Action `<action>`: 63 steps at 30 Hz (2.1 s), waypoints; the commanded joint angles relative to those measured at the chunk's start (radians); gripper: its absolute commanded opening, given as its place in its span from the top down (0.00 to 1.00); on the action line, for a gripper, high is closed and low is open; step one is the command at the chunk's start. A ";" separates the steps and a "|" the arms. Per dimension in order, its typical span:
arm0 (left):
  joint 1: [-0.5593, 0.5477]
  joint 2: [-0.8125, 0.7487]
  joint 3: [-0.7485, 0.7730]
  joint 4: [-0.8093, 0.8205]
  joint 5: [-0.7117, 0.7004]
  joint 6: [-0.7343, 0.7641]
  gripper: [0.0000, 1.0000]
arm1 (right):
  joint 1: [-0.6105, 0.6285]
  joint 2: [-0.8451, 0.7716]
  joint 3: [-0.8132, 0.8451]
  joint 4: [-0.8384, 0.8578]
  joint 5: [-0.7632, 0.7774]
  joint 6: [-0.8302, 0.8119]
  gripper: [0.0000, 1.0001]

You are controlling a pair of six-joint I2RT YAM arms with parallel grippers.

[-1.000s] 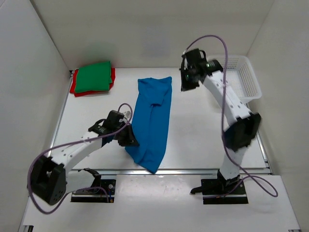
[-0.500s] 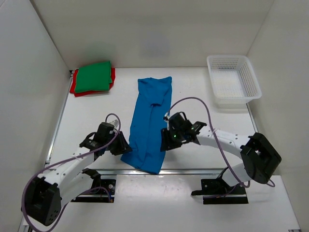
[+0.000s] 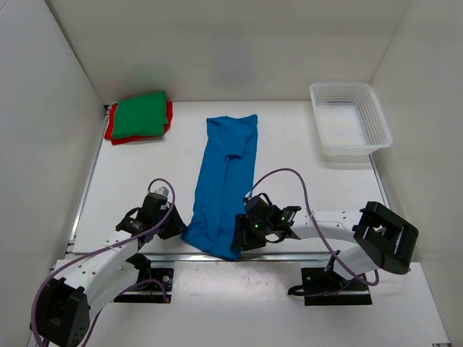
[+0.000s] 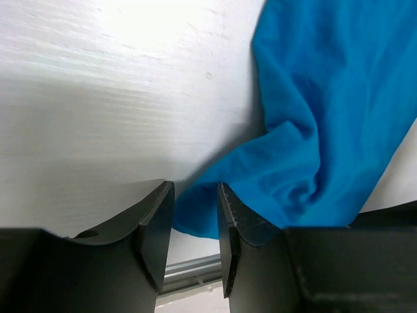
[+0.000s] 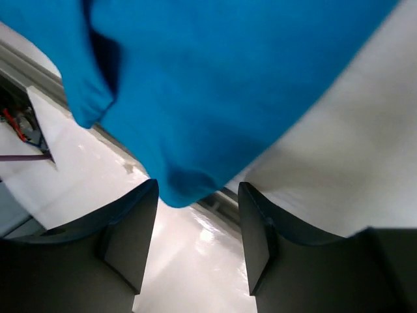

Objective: Fold and stack the t-shirts
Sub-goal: Grab the bottom of the folded rectangular tshirt with both arms, then fold the folded rectangular tshirt in 1/3 of the way

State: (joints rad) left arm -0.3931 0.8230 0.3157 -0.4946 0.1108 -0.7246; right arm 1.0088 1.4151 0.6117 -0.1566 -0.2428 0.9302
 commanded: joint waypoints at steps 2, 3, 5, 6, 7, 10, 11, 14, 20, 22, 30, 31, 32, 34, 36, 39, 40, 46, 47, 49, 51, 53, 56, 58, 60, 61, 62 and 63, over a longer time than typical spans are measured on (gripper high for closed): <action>-0.043 -0.024 -0.029 -0.003 -0.045 -0.027 0.60 | 0.036 0.062 -0.015 0.087 -0.019 0.062 0.58; -0.043 -0.031 -0.042 0.001 -0.040 -0.039 0.61 | 0.033 0.068 -0.006 0.092 -0.032 0.061 0.71; -0.035 -0.042 -0.064 0.011 -0.013 -0.041 0.68 | 0.036 0.077 0.000 0.085 -0.042 0.048 0.90; -0.029 -0.042 -0.076 0.010 0.000 -0.047 0.77 | 0.031 0.070 0.006 0.084 -0.041 0.041 1.00; -0.044 -0.044 -0.075 0.007 0.007 -0.047 0.89 | 0.031 0.061 0.005 0.083 -0.049 0.042 1.00; -0.093 -0.029 -0.060 -0.022 0.035 -0.058 1.00 | 0.017 0.018 -0.019 0.049 -0.082 0.022 1.00; -0.098 -0.033 -0.058 -0.038 0.058 -0.058 1.00 | 0.010 0.004 -0.018 0.039 -0.107 0.010 0.99; -0.148 -0.030 -0.011 -0.097 0.063 -0.053 1.00 | -0.007 -0.047 -0.026 -0.023 -0.141 -0.024 1.00; -0.214 -0.015 0.091 -0.203 0.085 -0.041 1.00 | -0.073 -0.128 -0.017 -0.105 -0.223 -0.076 1.00; -0.192 -0.004 0.117 -0.214 0.093 -0.027 1.00 | -0.091 -0.123 0.008 -0.132 -0.236 -0.099 1.00; -0.041 0.142 0.292 -0.144 0.154 0.080 1.00 | -0.271 -0.105 0.083 -0.156 -0.328 -0.171 0.99; -0.029 0.192 0.324 -0.119 0.167 0.099 1.00 | -0.304 -0.101 0.101 -0.158 -0.346 -0.179 1.00; -0.011 0.247 0.357 -0.116 0.167 0.106 1.00 | -0.329 -0.081 0.124 -0.155 -0.358 -0.192 1.00; 0.031 0.332 0.419 -0.088 0.178 0.129 1.00 | -0.407 -0.045 0.175 -0.176 -0.394 -0.243 1.00; 0.062 0.418 0.486 -0.067 0.190 0.143 1.00 | -0.455 0.031 0.291 -0.219 -0.403 -0.295 1.00; 0.115 0.589 0.650 -0.038 0.208 0.159 1.00 | -0.556 0.157 0.442 -0.302 -0.412 -0.393 1.00; 0.135 0.619 0.683 -0.035 0.210 0.160 1.00 | -0.570 0.215 0.509 -0.310 -0.421 -0.410 1.00; 0.201 1.087 1.222 -0.097 0.256 0.172 0.58 | -0.690 0.559 0.955 -0.476 -0.366 -0.530 0.88; 0.212 1.172 1.278 -0.119 0.297 0.174 0.52 | -0.699 0.609 1.038 -0.500 -0.343 -0.536 0.76; 0.227 1.264 1.428 -0.148 0.326 0.174 0.50 | -0.699 0.660 1.120 -0.563 -0.261 -0.556 0.66; 0.240 1.306 1.474 -0.189 0.330 0.189 0.49 | -0.699 0.647 1.125 -0.554 -0.219 -0.542 0.59; 0.237 1.293 1.418 -0.184 0.320 0.217 0.49 | -0.703 0.607 1.033 -0.515 -0.211 -0.519 0.55; 0.252 1.184 1.230 -0.116 0.316 0.217 0.49 | -0.708 0.498 0.868 -0.417 -0.208 -0.476 0.55; 0.249 1.098 1.104 -0.072 0.281 0.231 0.49 | -0.704 0.409 0.757 -0.367 -0.217 -0.452 0.55; 0.228 1.013 0.993 -0.055 0.209 0.244 0.48 | -0.685 0.346 0.599 -0.310 -0.213 -0.406 0.55; 0.223 0.975 0.915 -0.035 0.205 0.251 0.47 | -0.678 0.329 0.561 -0.251 -0.220 -0.368 0.55; 0.208 0.932 0.839 -0.024 0.190 0.238 0.46 | -0.673 0.306 0.484 -0.192 -0.233 -0.325 0.55; 0.195 0.915 0.800 0.005 0.191 0.229 0.46 | -0.656 0.280 0.408 -0.163 -0.243 -0.295 0.55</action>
State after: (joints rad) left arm -0.1619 1.8664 1.2095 -0.5640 0.3408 -0.5072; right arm 0.3180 1.7615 1.1469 -0.4725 -0.4686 0.5266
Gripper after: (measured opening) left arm 0.539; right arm 0.448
